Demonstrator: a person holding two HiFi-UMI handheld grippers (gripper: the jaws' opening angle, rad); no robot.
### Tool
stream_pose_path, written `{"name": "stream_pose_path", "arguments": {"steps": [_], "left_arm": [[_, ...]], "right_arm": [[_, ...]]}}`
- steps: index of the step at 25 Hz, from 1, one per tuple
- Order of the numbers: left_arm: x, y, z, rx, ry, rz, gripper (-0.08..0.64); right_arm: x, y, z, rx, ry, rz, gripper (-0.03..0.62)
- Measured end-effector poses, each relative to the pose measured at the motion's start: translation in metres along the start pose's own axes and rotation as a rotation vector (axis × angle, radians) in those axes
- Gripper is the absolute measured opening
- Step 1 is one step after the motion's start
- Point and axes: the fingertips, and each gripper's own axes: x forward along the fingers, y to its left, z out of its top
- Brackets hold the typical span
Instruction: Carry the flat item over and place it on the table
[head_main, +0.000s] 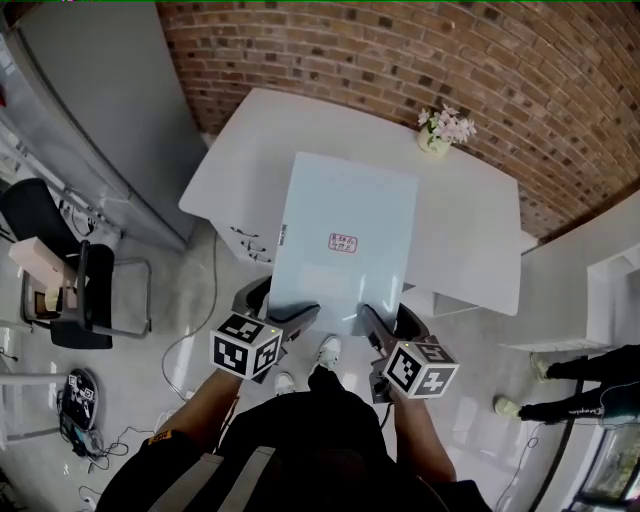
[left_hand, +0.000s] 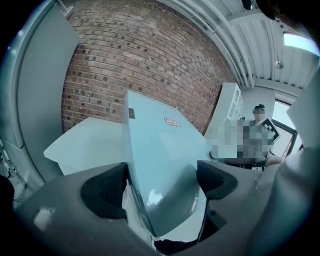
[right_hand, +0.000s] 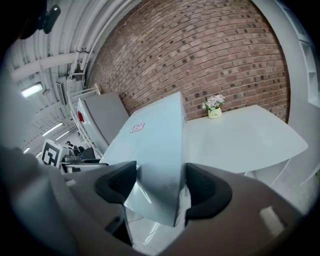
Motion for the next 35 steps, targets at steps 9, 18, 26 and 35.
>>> {"name": "stream_pose_path", "arguments": {"steps": [9,18,26,35], "left_arm": [[0.059,0.006,0.038,0.006,0.019,0.021,0.456],[0.104,-0.001,0.061,0.003,0.017,0.043,0.456],[0.122,-0.007,0.077,0.024,0.016,0.047,0.456],[0.156,0.006,0.095,0.039,0.014,0.025,0.456]], "right_arm": [[0.035,-0.043,0.044,0.019,0.004,0.021,0.313],[0.051,-0.085,0.075,0.023,0.010,0.042,0.313],[0.055,-0.103,0.090,0.040,-0.002,0.048,0.314],[0.078,-0.122,0.109,0.052,-0.016,0.026,0.313]]}}
